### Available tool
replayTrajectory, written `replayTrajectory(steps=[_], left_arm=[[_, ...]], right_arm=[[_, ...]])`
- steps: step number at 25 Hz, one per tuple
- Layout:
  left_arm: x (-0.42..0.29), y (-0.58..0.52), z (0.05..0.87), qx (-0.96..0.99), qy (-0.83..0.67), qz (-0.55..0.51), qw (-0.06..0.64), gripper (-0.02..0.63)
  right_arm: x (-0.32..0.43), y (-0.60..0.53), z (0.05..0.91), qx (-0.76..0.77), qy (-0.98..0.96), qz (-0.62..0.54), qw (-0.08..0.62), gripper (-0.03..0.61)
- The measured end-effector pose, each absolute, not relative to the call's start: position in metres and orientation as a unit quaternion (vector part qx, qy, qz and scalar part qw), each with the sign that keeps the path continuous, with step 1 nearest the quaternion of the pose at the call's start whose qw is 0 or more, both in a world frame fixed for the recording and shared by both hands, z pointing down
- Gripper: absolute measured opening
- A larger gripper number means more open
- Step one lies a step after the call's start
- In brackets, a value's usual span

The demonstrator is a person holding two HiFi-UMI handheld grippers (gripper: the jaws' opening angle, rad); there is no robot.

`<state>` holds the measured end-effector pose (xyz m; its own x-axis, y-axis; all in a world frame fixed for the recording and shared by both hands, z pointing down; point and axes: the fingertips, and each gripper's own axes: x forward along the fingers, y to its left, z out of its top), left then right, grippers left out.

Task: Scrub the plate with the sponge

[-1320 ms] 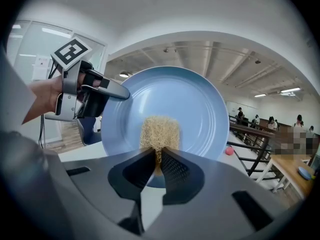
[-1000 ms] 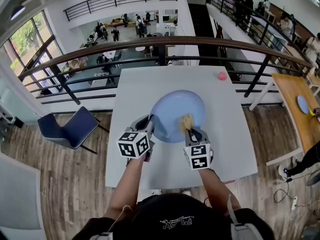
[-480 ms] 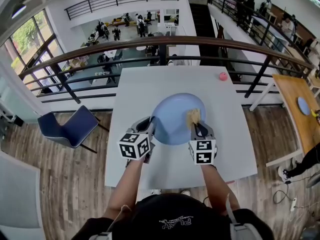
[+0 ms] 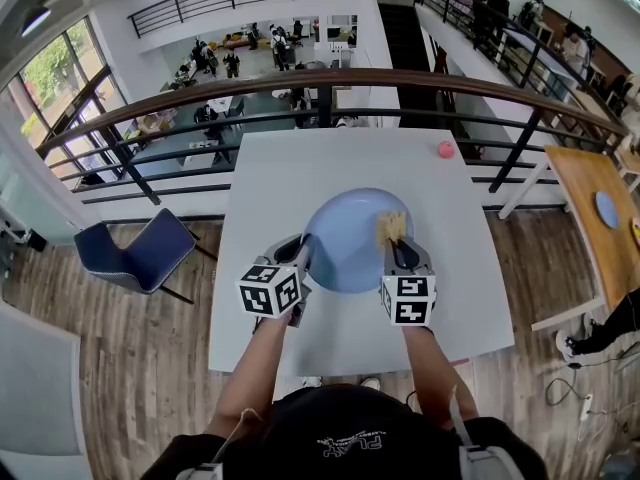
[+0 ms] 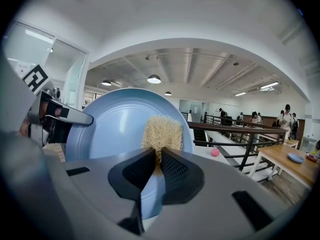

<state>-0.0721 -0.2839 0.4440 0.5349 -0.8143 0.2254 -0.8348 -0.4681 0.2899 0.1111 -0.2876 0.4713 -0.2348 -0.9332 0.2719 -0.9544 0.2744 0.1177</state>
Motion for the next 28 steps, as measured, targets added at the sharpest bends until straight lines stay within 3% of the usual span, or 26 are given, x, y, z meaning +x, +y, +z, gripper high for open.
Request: replayTrajectory(steps=[11,28], left_arm=[[-0.08,-0.285,0.474,0.842,-0.486,0.018,0.234,0.028],[-0.093,-0.256,0.59,0.791,-0.489,0.041,0.366,0.028]], right_arm=[[0.078,-0.265,0.449,0.557,-0.821,0.015,0.126,0.044],[0.076,-0.243,0.517,0.54,-0.826,0.052,0.157,0.044]])
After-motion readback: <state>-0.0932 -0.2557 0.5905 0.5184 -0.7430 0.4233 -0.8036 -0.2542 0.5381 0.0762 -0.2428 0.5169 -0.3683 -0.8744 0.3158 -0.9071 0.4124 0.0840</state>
